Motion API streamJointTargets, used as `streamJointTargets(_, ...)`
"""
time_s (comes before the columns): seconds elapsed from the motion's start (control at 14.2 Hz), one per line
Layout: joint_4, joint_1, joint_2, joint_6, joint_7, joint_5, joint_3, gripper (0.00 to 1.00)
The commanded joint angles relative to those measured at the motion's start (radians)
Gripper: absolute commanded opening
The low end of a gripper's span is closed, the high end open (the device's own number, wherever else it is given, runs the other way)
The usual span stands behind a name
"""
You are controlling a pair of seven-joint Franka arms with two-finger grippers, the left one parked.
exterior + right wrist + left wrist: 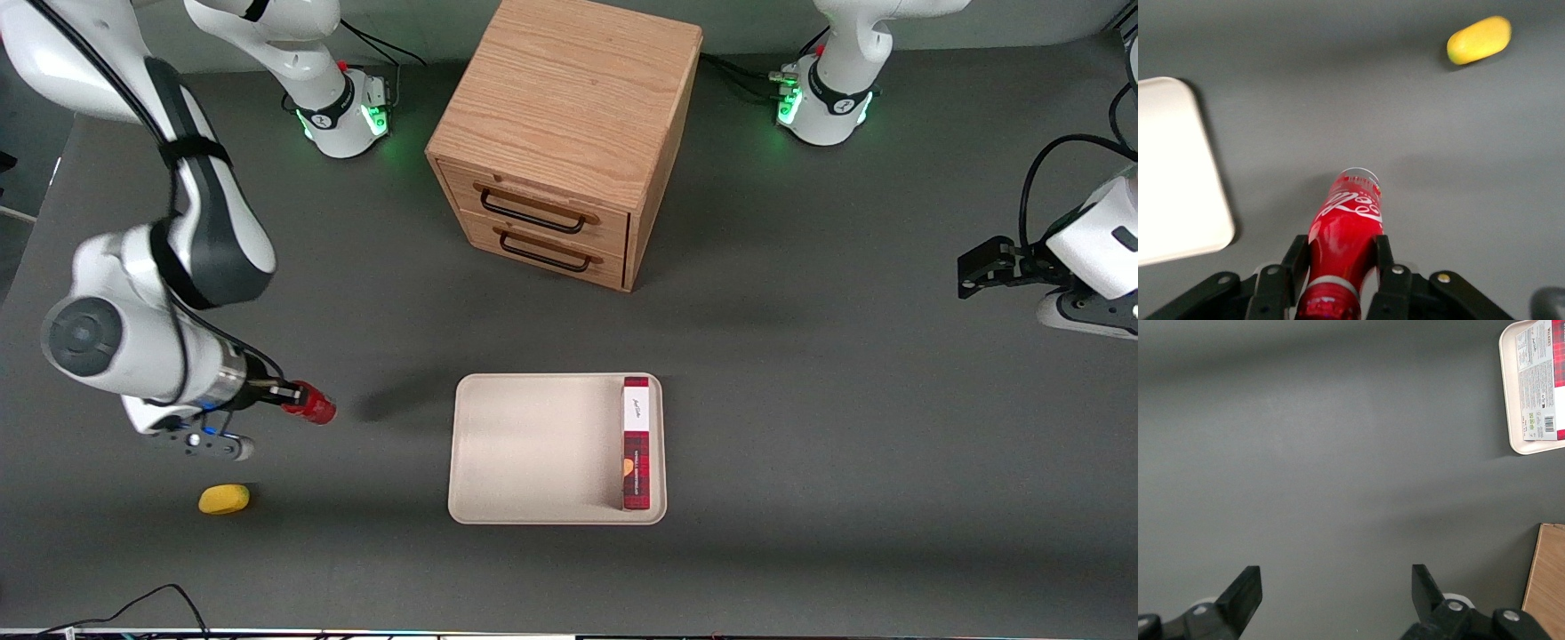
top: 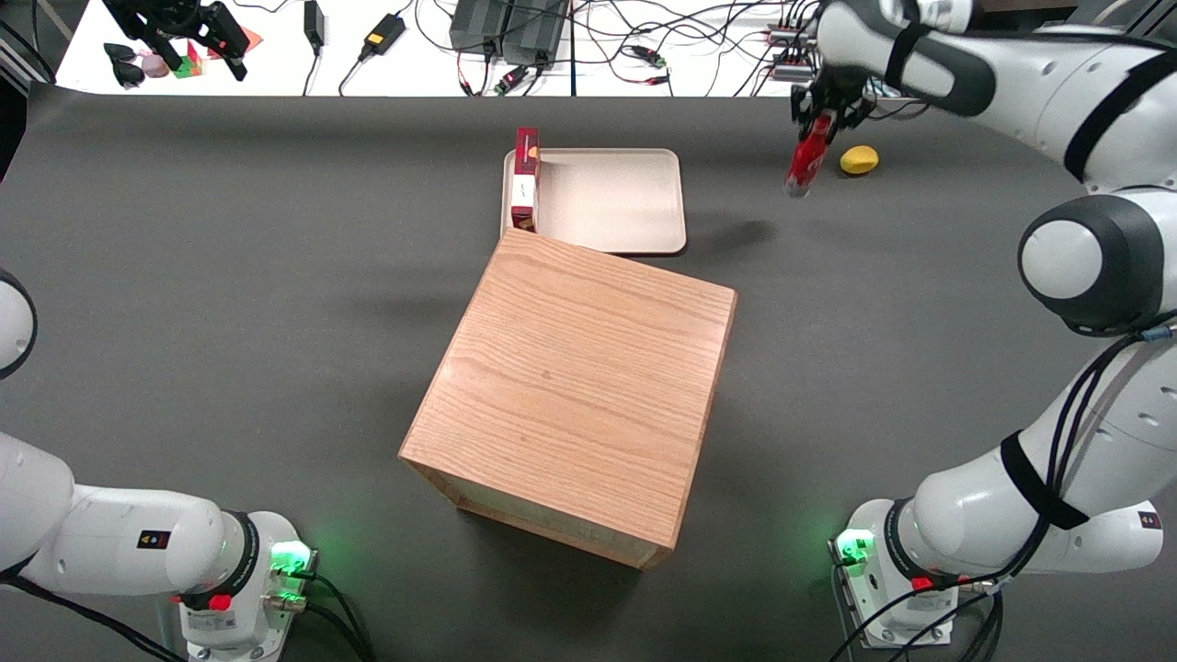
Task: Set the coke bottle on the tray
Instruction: 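Lift the bottle and carry it with the right gripper to the tray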
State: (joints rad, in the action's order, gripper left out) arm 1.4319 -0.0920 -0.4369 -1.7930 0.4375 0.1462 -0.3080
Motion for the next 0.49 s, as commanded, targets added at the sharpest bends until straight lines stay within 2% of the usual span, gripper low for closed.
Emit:
streamJointTargets(0.0,-0.215,0.0,-0.031,0.176,-0.01,-0.057,-0.033,0.0)
streamJointTargets(0.07,-0.264,0.001,-0.034,0.211,-0.008,-0.088,-0.034,0.0)
streamJointTargets(0.21,-0.353,0.023,-0.068,0.23,0.032,-0.1,-0.055,0.0)
streamJointTargets(0.42,-0.567,0.084,-0.256,0.209,0.261,-0.097,-0.106,0.0)
